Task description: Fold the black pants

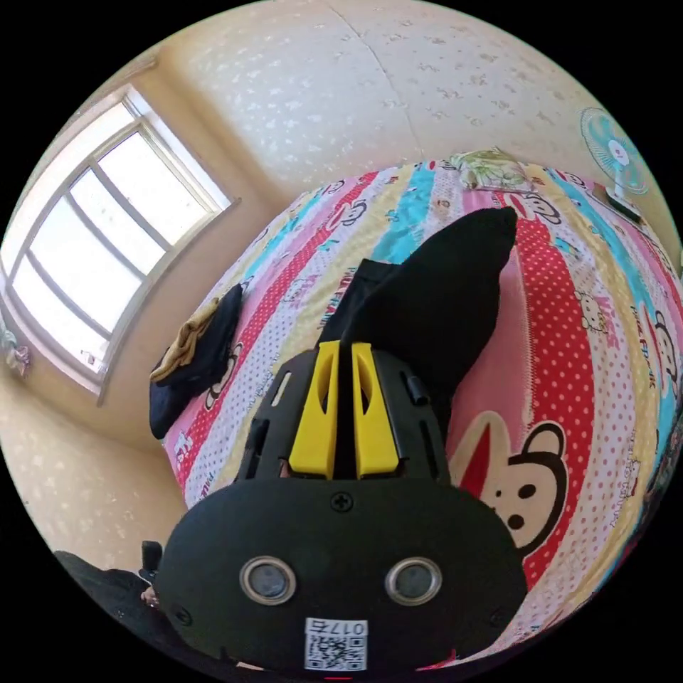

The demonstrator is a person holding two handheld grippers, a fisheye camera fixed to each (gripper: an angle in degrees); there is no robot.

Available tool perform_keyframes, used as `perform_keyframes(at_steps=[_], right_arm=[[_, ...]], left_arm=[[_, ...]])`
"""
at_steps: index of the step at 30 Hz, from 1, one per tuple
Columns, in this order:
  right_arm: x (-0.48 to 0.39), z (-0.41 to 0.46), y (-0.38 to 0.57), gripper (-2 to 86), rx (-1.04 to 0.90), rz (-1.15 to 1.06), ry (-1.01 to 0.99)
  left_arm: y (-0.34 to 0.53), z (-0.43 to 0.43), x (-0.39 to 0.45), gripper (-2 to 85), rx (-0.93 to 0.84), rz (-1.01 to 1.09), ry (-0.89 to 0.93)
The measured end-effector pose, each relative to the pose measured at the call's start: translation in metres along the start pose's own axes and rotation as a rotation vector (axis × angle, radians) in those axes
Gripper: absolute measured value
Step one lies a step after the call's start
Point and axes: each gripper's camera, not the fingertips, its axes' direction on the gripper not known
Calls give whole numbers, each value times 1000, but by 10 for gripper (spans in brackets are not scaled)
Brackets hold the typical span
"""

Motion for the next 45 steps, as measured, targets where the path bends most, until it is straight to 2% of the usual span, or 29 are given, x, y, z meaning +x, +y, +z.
perform_keyframes(at_steps=[1, 3, 6, 9, 11, 13, 17, 20, 23, 24, 26, 28, 30, 32, 34, 37, 41, 43, 45], right_arm=[[-5, 20, -2, 28, -22, 11, -92], [-7, 51, -2, 29, -80, 18, -157], [2, 73, 16, 35, -103, 75, -155], [3, 47, 43, 46, -59, 47, -232], [0, 22, 68, 57, -61, 0, -208], [0, -15, 112, 74, -67, -27, -99], [19, -70, 201, 117, -57, 64, -6], [42, -88, 272, 121, -7, 195, -137], [49, -71, 312, 101, -33, 249, -334], [47, -58, 322, 97, -64, 258, -359], [40, -51, 334, 92, -7, 260, -349], [32, -51, 342, 81, 17, 283, -287], [31, -41, 338, 55, -99, 323, -278], [35, -46, 329, 44, -202, 342, -319], [31, -66, 320, 38, -332, 270, -310], [17, -100, 326, 33, -392, 157, -218], [33, -112, 353, 27, -432, 216, -131], [55, -118, 376, 25, -378, 317, -198], [69, -129, 389, 29, -260, 375, -333]], left_arm=[[3, -8, 1, 32, 21, 0, -27], [11, -37, 4, 35, 91, 2, -208], [11, -60, 7, 63, 121, 6, -315], [13, -81, 21, 97, 209, 59, -319], [12, -90, 32, 100, 268, 96, -370], [6, -92, 42, 105, 306, 152, -395], [-29, -72, 70, 135, 249, 340, -274], [-68, -41, 81, 145, 130, 415, -365], [-97, -15, 72, 197, 92, 435, -431], [-105, -4, 64, 201, 81, 402, -472], [-110, 15, 53, 200, 63, 369, -546], [-99, 20, 58, 174, 141, 378, -628], [-88, 37, 53, 114, 95, 330, -567], [-75, 46, 48, 94, 107, 314, -489], [-63, 50, 47, 52, 82, 301, -437], [-46, 62, 54, 51, -14, 325, -377], [-34, 69, 29, 63, -72, 181, -453], [-32, 57, 16, 79, -41, 106, -398], [-31, 36, 19, 104, 49, 136, -230]])
